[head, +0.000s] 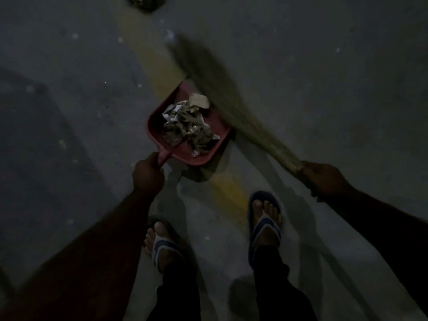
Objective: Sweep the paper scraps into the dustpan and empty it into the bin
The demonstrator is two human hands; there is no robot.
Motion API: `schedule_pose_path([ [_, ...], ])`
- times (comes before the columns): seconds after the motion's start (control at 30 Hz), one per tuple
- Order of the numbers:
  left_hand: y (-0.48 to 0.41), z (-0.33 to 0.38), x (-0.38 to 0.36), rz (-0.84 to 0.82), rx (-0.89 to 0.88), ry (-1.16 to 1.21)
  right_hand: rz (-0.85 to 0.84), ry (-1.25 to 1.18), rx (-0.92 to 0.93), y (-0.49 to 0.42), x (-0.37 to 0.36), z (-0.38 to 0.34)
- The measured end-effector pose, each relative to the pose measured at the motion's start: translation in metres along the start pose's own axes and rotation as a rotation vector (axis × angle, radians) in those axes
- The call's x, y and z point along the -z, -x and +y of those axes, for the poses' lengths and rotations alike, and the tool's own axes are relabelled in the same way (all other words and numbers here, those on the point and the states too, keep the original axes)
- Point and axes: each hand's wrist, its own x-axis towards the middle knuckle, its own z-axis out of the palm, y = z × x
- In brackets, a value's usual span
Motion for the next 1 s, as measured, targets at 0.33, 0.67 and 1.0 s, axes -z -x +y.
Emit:
schedule_pose_path([
  [0.33, -0.008, 0.005, 0.018, 0.072, 0.077, 0.093, 0.129, -0.125, 0.286, 0.017, 0.012, -0.039],
  [0.67, 0.009, -0.060, 0.047, 0.209, 0.285, 0.370, 0.085, 0.202, 0.437, -0.049, 0.008, -0.182],
  [1.0, -0.038, -0.064, 0.073, 0.146, 0.315, 0.373, -0.153, 0.282, 0.155, -0.060, -0.031, -0.216],
])
